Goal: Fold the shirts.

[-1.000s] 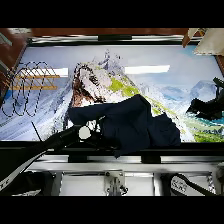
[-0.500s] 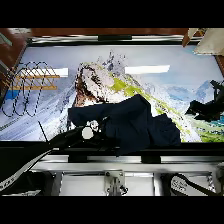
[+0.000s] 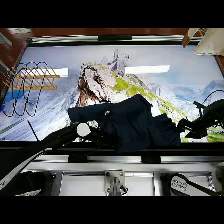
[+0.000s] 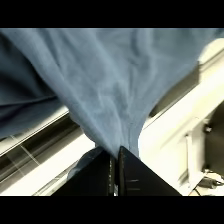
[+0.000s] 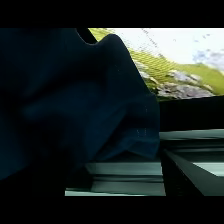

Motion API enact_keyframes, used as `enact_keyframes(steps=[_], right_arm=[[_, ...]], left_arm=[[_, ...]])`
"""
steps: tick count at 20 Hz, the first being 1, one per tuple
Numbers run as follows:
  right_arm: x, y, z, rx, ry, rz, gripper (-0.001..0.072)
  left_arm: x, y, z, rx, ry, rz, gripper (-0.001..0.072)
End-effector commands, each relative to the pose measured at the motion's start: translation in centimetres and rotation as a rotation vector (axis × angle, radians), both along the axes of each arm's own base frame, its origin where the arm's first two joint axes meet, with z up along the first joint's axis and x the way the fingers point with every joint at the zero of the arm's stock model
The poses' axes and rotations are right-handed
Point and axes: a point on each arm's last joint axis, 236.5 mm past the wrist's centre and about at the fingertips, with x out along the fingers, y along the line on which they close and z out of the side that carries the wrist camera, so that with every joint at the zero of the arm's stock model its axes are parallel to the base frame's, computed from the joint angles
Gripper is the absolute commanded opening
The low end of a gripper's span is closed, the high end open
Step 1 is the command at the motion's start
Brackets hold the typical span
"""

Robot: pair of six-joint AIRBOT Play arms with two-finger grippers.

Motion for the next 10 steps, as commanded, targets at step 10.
enact_keyframes(steps=[10], right_arm=[[1.6,2.4,-3.1,0.104,0.002,-0.110,0.0522]], left_arm=[[2.5,-0.5,6.2,-0.122,-0.194,0.032,0.0040]])
